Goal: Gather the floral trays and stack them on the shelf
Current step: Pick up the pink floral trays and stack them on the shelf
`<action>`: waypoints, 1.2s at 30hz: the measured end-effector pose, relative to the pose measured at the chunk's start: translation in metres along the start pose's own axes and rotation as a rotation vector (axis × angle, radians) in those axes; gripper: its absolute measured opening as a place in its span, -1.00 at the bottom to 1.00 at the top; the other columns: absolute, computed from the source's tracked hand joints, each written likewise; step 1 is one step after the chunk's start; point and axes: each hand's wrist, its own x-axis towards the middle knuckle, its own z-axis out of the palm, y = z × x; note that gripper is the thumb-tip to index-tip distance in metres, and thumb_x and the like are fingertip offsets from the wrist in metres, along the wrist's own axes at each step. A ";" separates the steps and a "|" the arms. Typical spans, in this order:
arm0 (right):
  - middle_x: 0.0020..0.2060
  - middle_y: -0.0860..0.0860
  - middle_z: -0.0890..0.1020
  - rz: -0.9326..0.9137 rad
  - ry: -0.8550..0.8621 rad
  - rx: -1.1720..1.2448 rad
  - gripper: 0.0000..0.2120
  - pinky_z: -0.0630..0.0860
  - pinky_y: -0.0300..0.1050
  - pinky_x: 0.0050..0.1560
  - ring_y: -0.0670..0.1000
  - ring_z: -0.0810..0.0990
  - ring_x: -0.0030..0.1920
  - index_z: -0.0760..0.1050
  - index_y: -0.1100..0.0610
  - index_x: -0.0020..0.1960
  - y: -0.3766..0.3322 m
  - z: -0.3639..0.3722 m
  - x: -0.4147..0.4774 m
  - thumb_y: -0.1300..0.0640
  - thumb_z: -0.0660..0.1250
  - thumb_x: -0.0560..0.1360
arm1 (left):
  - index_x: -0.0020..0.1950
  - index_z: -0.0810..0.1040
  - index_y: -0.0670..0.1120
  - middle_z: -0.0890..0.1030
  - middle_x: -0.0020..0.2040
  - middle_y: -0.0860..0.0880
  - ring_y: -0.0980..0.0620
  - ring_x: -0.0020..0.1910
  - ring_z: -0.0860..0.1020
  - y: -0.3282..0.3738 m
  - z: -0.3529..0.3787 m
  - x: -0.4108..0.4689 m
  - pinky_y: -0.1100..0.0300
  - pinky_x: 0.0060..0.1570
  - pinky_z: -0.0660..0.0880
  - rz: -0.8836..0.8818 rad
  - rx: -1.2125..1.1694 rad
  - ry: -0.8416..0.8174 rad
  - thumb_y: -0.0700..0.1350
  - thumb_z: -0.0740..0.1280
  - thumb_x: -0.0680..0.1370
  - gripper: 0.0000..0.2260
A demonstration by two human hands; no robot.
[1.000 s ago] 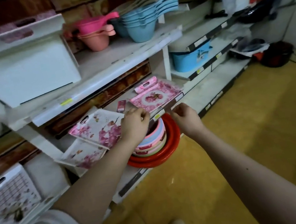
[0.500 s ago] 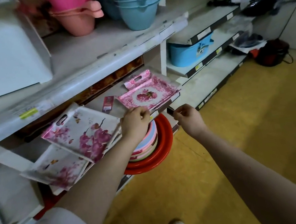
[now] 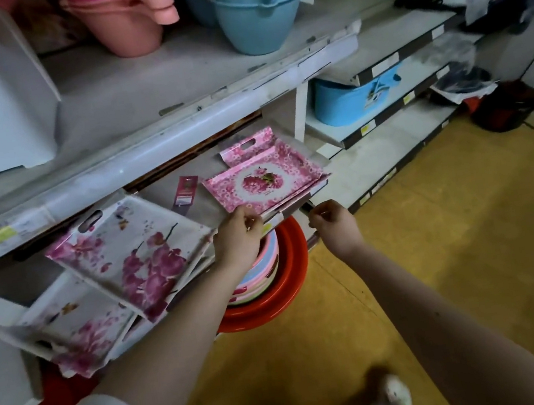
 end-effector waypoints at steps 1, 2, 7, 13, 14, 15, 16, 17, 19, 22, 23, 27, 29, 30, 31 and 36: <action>-0.23 -0.06 0.58 -0.008 -0.010 0.003 -0.86 0.57 -0.02 -0.19 -0.05 0.57 -0.26 0.44 0.10 0.06 0.002 -0.001 0.008 0.12 0.20 0.52 | 0.02 0.49 -0.09 0.60 0.04 -0.07 -0.12 0.04 0.54 0.001 0.004 0.005 -0.06 0.11 0.47 -0.014 -0.014 0.008 -0.08 0.25 0.55 -0.88; -0.24 -0.09 0.57 -0.017 -0.021 0.006 -0.87 0.56 -0.05 -0.22 -0.06 0.57 -0.27 0.43 0.08 0.06 0.005 -0.003 0.015 0.12 0.20 0.52 | 0.02 0.49 -0.10 0.60 0.04 -0.08 -0.12 0.04 0.54 0.002 0.009 0.009 -0.06 0.11 0.48 -0.029 -0.023 0.019 -0.09 0.25 0.55 -0.88; -0.21 -0.07 0.57 -0.024 -0.089 0.047 -0.89 0.53 -0.08 -0.20 -0.03 0.56 -0.25 0.42 0.08 0.04 0.020 -0.016 0.060 0.12 0.22 0.52 | 0.03 0.50 -0.11 0.60 0.03 -0.09 -0.12 0.03 0.54 0.010 0.040 0.031 -0.07 0.09 0.48 -0.076 0.013 0.069 -0.08 0.24 0.55 -0.87; -0.13 0.04 0.58 -0.047 -0.207 0.036 -0.78 0.50 -0.03 -0.11 0.12 0.57 -0.12 0.47 0.19 0.10 0.046 -0.052 0.137 0.13 0.22 0.50 | 0.02 0.51 -0.10 0.62 0.03 -0.10 -0.12 0.01 0.56 0.041 0.098 0.071 0.02 0.04 0.50 -0.201 0.025 0.150 -0.06 0.25 0.55 -0.86; -0.15 0.03 0.58 -0.047 -0.220 0.042 -0.81 0.50 -0.03 -0.12 0.12 0.56 -0.13 0.47 0.18 0.07 0.052 -0.059 0.150 0.14 0.22 0.50 | 0.00 0.51 -0.10 0.63 0.02 -0.08 -0.10 0.00 0.56 0.048 0.109 0.077 0.05 0.02 0.49 -0.214 0.008 0.161 -0.07 0.25 0.55 -0.88; -0.18 0.02 0.57 -0.039 -0.229 0.054 -0.85 0.52 0.00 -0.10 0.11 0.56 -0.13 0.46 0.16 0.03 0.057 -0.066 0.162 0.13 0.23 0.50 | -0.02 0.51 -0.10 0.63 -0.01 -0.06 -0.09 0.00 0.56 0.055 0.121 0.083 0.11 -0.02 0.47 -0.229 -0.019 0.174 -0.09 0.26 0.55 -0.90; -0.21 0.01 0.57 -0.024 -0.235 0.073 -0.88 0.53 0.03 -0.07 0.11 0.56 -0.14 0.46 0.14 -0.01 0.062 -0.072 0.173 0.13 0.24 0.49 | -0.04 0.50 -0.09 0.61 -0.05 -0.04 -0.08 -0.01 0.56 0.062 0.131 0.089 0.16 -0.07 0.43 -0.245 -0.054 0.190 -0.11 0.26 0.55 -0.93; -0.24 -0.01 0.56 -0.010 -0.243 0.093 -0.88 0.54 0.05 -0.05 0.10 0.55 -0.15 0.46 0.14 -0.02 0.066 -0.079 0.185 0.12 0.24 0.49 | -0.05 0.49 -0.08 0.59 -0.08 -0.02 -0.07 0.00 0.55 0.069 0.142 0.095 0.19 -0.08 0.41 -0.268 -0.100 0.206 -0.13 0.26 0.55 -0.96; -0.22 0.00 0.56 0.016 -0.259 0.109 -0.82 0.54 0.07 -0.02 0.09 0.55 -0.15 0.47 0.19 0.04 0.073 -0.090 0.206 0.13 0.26 0.48 | -0.07 0.46 -0.05 0.56 -0.09 -0.02 -0.08 0.01 0.55 0.081 0.162 0.106 0.16 -0.03 0.44 -0.306 -0.201 0.226 -0.15 0.26 0.55 -0.98; -0.20 0.01 0.57 0.021 -0.277 0.110 -0.86 0.52 0.09 0.00 0.13 0.57 -0.11 0.48 0.16 0.03 0.081 -0.100 0.230 0.18 0.26 0.49 | -0.09 0.46 -0.02 0.54 -0.14 0.05 -0.01 -0.06 0.52 0.088 0.179 0.118 0.18 -0.07 0.40 -0.273 -0.207 0.263 -0.19 0.26 0.55 -0.93; -0.20 0.01 0.57 0.024 -0.286 0.105 -0.88 0.52 0.10 0.00 0.14 0.57 -0.09 0.48 0.15 0.02 0.084 -0.101 0.237 0.20 0.25 0.49 | -0.09 0.46 -0.01 0.53 -0.17 0.08 0.02 -0.08 0.51 0.090 0.183 0.121 0.19 -0.10 0.39 -0.285 -0.220 0.274 -0.19 0.26 0.55 -0.92; -0.18 0.08 0.59 0.055 -0.295 0.087 -0.91 0.55 0.18 0.04 0.13 0.57 -0.14 0.48 0.16 -0.03 0.092 -0.099 0.255 0.24 0.21 0.50 | -0.08 0.46 -0.02 0.54 -0.19 0.09 0.06 -0.14 0.49 0.084 0.184 0.134 0.33 -0.25 0.35 -0.367 -0.218 0.343 -0.14 0.25 0.56 -0.96; -0.16 0.07 0.60 0.057 -0.319 0.100 -0.92 0.55 0.19 0.06 0.13 0.58 -0.11 0.47 0.13 -0.01 0.094 -0.089 0.258 0.19 0.23 0.52 | 0.00 0.50 -0.10 0.57 -0.11 -0.04 -0.01 -0.12 0.50 0.073 0.179 0.138 0.25 -0.24 0.34 -0.429 -0.175 0.360 -0.14 0.24 0.55 -0.92; -0.13 0.07 0.61 0.059 -0.329 0.098 -0.88 0.55 0.20 0.06 0.14 0.59 -0.08 0.48 0.15 0.03 0.094 -0.085 0.257 0.16 0.23 0.52 | 0.05 0.50 -0.14 0.58 -0.06 -0.12 -0.06 -0.12 0.51 0.067 0.177 0.138 0.21 -0.21 0.35 -0.460 -0.150 0.363 -0.15 0.25 0.54 -0.87; -0.10 0.09 0.62 0.059 -0.342 0.086 -0.83 0.54 0.21 0.07 0.16 0.60 -0.05 0.48 0.17 0.07 0.095 -0.077 0.256 0.13 0.23 0.52 | 0.09 0.51 -0.16 0.58 -0.02 -0.17 -0.10 -0.10 0.52 0.059 0.175 0.138 0.18 -0.17 0.37 -0.493 -0.129 0.371 -0.16 0.25 0.54 -0.84; -0.05 0.19 0.64 0.022 -0.402 0.059 -0.78 0.55 0.16 0.01 0.21 0.61 -0.06 0.48 0.23 0.13 0.098 -0.030 0.249 0.16 0.22 0.54 | 0.20 0.46 -0.20 0.53 0.14 -0.22 -0.18 0.05 0.51 0.015 0.166 0.135 0.13 -0.05 0.42 -0.601 -0.106 0.381 -0.17 0.26 0.53 -0.75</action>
